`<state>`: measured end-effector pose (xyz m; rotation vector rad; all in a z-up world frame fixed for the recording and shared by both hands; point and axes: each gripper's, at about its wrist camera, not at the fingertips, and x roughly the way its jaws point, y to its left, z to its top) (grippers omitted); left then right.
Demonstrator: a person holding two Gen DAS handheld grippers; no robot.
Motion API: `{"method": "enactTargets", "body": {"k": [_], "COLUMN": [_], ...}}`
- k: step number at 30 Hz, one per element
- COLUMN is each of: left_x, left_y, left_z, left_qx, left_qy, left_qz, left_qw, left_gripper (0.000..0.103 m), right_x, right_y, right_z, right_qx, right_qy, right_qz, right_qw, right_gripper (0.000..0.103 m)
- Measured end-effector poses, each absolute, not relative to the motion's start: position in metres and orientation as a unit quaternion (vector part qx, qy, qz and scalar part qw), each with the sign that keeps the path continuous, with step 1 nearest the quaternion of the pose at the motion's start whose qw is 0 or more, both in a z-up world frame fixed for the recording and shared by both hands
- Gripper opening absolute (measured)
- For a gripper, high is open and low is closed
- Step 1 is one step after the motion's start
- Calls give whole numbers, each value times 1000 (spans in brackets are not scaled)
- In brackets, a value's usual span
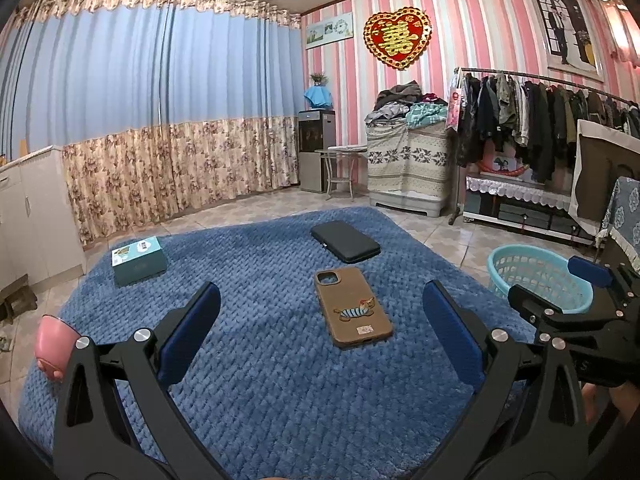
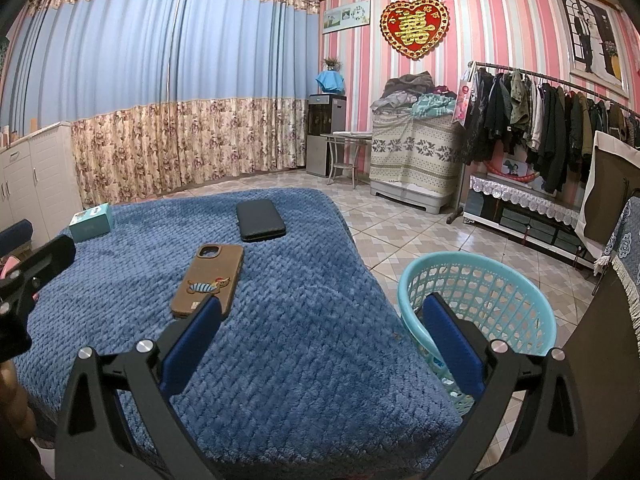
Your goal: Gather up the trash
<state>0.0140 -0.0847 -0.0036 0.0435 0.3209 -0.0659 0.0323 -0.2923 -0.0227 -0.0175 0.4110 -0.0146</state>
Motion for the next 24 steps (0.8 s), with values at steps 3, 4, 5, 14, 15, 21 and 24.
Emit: {"method": "enactTargets", "body": {"k": [3,4,5,14,15,21,24], "left_x": [10,11,10,10,11,14,14], "left_y": [-88,-87,-87,-88,-87,-87,-87], "left_z": [-3,-3,-4,-4,-4,-5,-5], "left_qx": [26,28,28,27,26,14,10], "left_qy": [156,156,156,155,157,172,173], "left_qz": [-36,-38,-38,-35,-32,-26,-25], "left_qw": [987,987,987,987,987,985,985], "left_gripper": [98,98,98,98,98,98,98], "right_x": [32,32,32,32,32,32,32], "right_y": [-292,-292,-292,-292,-292,-292,-292], "right_z": [-23,-23,-23,-23,-22,-23,-23], "right_qx": [-8,-8,-9,-9,-9,-9,-9], "right_qy": [204,204,204,204,204,204,204], "right_qz": [-7,-7,-7,-7,-7,-7,-7], "right_qw": [979,979,979,979,979,979,979], "right_gripper": [98,98,98,98,98,98,98]}}
